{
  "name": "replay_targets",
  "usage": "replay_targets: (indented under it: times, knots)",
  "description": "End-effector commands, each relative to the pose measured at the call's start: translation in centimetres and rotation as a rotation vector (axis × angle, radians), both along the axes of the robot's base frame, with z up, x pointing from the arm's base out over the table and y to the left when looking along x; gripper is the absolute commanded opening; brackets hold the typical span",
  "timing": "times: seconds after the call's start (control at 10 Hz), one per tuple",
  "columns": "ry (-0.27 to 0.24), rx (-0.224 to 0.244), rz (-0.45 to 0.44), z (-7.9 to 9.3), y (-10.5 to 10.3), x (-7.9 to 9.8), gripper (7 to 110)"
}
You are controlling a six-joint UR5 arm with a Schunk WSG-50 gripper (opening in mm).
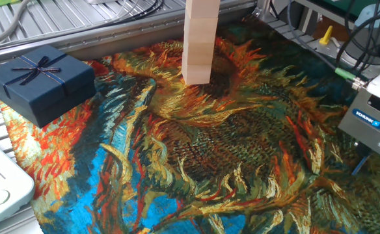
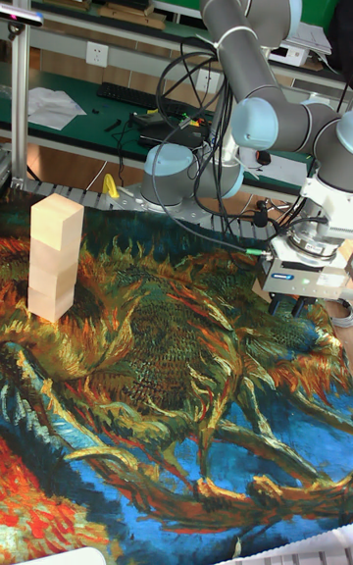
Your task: Stack the blocks in a vertical line of five
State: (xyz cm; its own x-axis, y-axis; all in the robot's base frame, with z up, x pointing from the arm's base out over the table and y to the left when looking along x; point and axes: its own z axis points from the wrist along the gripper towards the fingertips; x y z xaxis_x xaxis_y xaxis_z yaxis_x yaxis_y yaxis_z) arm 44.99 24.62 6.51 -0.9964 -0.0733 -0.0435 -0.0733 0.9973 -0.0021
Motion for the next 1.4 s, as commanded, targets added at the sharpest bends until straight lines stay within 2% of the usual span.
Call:
replay_targets:
  times: [0.0,0.1,0.2,0.3,0.4,0.5,0.6,0.7,0.8,0.9,1.0,1.1,1.2,1.3]
  knots:
    - [-0.004,0.030,-0.025,0.1,0.6,0.2,44]
    - [0.011,0.018,-0.031,0.1,0.3,-0.2,44]
    - [0.028,0.028,-0.026,0.1,0.8,-0.7,44]
    - [0.074,0.028,-0.021,0.6,1.6,-2.5,44]
    - [0.104,0.043,0.021,1.1,2.5,-4.6,44]
    - [0.125,0.037,0.105,1.3,2.5,-6.7,44]
    - [0.128,0.063,0.170,1.3,3.2,-8.9,44]
    - [0.119,0.132,0.199,1.1,5.1,-11.4,44]
    - [0.091,0.135,0.254,0.7,5.2,-12.7,44]
    - [0.090,0.086,0.336,0.7,4.0,-13.7,44]
    - [0.095,0.072,0.423,1.2,3.7,-14.0,44]
    - [0.107,0.077,0.488,1.7,3.6,-14.9,44]
    - [0.115,0.110,0.550,2.1,4.2,-15.7,66]
    - [0.130,0.136,0.608,2.4,4.4,-16.5,66]
